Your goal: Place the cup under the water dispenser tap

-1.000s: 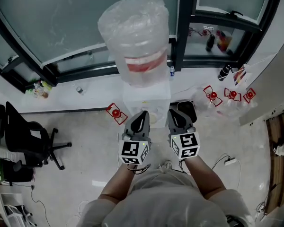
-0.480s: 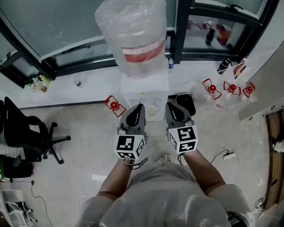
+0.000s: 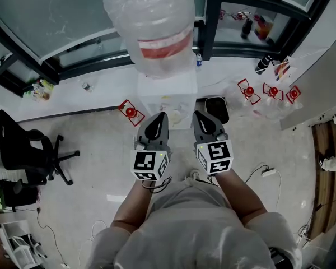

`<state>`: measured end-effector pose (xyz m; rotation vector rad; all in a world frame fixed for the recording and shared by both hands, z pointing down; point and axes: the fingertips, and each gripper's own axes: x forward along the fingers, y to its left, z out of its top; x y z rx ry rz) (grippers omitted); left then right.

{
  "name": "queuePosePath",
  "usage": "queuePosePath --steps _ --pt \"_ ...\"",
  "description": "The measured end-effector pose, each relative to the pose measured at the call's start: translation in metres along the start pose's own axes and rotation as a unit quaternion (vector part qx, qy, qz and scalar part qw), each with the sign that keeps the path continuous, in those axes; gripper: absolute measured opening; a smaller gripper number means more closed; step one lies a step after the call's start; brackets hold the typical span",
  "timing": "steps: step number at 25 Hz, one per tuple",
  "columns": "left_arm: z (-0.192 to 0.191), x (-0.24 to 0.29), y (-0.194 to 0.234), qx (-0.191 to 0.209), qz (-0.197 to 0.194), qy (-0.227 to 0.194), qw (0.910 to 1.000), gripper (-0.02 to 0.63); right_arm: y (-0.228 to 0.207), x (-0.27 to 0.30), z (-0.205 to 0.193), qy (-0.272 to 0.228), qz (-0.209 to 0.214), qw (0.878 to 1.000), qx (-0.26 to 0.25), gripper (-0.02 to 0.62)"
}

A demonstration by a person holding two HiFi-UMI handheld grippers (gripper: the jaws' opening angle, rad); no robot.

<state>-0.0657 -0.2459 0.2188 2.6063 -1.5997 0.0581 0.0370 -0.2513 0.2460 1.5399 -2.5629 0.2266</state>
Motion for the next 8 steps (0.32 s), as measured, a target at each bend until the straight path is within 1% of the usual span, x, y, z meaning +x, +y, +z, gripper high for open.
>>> queuePosePath --steps 8 --pt "-0.0032 0.0024 0.0029 -0.001 0.006 -0.002 1.0000 0.020 0.0020 0.0021 -0.0037 0.003 0.004 1.000 -0.002 0.028"
